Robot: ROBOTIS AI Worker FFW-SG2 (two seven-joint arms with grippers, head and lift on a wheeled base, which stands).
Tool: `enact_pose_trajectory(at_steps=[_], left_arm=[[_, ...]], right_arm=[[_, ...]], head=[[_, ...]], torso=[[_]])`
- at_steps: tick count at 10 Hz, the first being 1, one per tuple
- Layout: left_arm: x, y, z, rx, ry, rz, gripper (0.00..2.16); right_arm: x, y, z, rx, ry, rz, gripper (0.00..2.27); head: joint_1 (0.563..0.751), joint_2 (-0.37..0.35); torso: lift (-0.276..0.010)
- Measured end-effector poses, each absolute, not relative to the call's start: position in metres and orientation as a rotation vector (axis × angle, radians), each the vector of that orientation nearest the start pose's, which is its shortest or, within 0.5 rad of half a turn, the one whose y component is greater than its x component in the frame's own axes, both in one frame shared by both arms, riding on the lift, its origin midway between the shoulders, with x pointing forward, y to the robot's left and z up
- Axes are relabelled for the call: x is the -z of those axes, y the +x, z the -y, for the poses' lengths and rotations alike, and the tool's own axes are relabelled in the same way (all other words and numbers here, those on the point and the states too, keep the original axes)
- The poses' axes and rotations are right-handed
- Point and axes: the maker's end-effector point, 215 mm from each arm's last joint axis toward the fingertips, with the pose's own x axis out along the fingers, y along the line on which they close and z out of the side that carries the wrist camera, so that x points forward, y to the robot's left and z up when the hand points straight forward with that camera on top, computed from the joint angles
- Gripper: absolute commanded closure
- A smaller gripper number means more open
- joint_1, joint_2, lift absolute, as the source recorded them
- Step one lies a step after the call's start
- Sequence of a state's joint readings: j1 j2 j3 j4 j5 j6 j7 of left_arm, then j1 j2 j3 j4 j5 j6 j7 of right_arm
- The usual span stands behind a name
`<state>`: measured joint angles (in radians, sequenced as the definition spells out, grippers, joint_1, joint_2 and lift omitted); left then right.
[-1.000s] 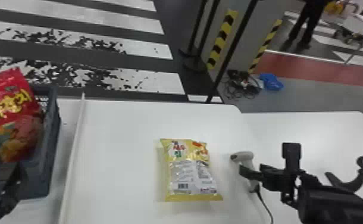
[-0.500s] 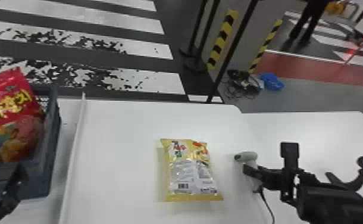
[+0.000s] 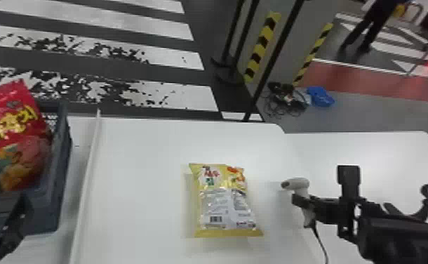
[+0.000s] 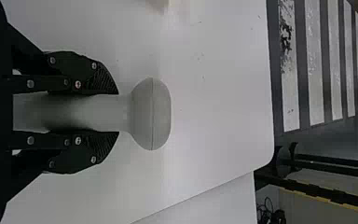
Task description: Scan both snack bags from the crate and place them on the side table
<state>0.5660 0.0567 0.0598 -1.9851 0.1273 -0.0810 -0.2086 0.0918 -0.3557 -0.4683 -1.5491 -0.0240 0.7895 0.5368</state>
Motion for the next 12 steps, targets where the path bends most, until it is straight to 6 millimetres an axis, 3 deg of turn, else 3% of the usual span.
enact_pose_trajectory(at_steps=[2, 8, 12], left_arm=[[0.369, 0.418, -0.224, 0.17, -0.055, -0.058, 0.04], [0.364, 0.42, -0.222, 0.177, -0.055, -0.047, 0.04], [0.363, 0.42, -0.219, 0.183, -0.066, -0.044, 0.04]], right_arm=[[0.5, 0.408, 0.509, 0.066, 0.1, -0.841, 2.25], [0.47, 0.314, 0.438, 0.025, 0.257, -0.951, 2.25], [0.447, 0.292, 0.392, -0.055, 0.313, -0.956, 2.25]], head=[[0.695, -0.35], [0.695, -0.334], [0.695, -0.283]], torso=[[-0.095], [-0.095], [-0.095]])
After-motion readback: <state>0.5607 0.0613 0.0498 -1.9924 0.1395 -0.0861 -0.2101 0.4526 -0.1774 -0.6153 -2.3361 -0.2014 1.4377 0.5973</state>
